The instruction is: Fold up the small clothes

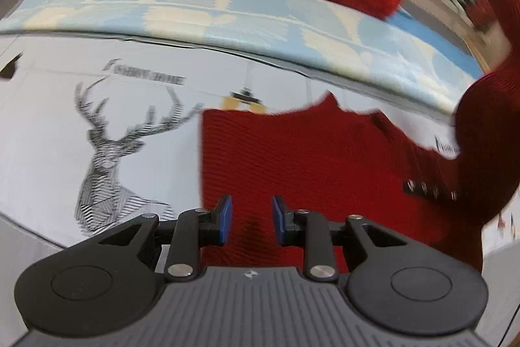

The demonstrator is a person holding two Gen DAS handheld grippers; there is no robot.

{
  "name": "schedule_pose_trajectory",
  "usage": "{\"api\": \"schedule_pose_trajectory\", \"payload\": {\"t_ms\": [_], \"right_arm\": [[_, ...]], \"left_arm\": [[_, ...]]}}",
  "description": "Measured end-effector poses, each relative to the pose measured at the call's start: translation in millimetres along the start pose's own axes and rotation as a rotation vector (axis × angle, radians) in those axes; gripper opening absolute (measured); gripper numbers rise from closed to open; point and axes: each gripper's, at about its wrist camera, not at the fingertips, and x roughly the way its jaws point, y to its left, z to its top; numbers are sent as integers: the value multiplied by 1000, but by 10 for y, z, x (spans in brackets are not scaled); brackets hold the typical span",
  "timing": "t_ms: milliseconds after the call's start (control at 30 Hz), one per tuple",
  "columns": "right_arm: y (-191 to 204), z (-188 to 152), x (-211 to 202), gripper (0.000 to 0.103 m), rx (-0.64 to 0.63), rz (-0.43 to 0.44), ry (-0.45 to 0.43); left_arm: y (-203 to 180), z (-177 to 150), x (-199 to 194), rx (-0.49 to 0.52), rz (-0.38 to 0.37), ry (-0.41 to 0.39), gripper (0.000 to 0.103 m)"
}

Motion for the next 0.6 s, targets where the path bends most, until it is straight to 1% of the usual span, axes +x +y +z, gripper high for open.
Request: {"api": "schedule_pose_trajectory", "payload": {"t_ms": [33, 100, 133, 167, 233, 267, 300, 367, 400, 433, 500, 567, 600], "right_arm": [[157, -126, 70, 10, -35, 74, 51], [378, -378, 227, 12, -80, 181, 190], [462, -518, 315, 17, -96, 231, 280], [532, -656, 384, 17, -119, 265, 366], [614, -844, 452, 17, -175, 273, 488], [632, -885, 458, 17, -190, 262, 531], [609, -881, 452, 21, -184, 247, 553], [521, -751, 405, 25, -118, 203, 559], [463, -674, 360, 31, -82, 164, 562], [390, -570, 303, 36, -47, 96, 567], [224, -381, 210, 42, 18, -40, 580], [51, -267, 31, 46, 113, -132, 559], [-40, -226, -81, 46, 174, -161, 528]], "left_arm": [[88, 27, -21, -40, 15, -7, 33], [269, 71, -56, -117, 45, -15, 36], [364, 91, -70, -157, 55, -16, 36], [455, 106, -83, -195, 57, -18, 36], [592, 135, -100, -252, 50, -16, 36], [642, 145, -104, -272, 43, -14, 36], [668, 154, -110, -284, 34, -12, 36], [680, 163, -103, -302, -1, -4, 36], [656, 147, -98, -300, -23, 3, 36], [603, 129, -84, -289, -53, 17, 36], [493, 79, -15, -250, -128, 63, 36], [367, 20, 59, -192, -173, 108, 36], [310, -21, 95, -155, -177, 128, 36]]}}
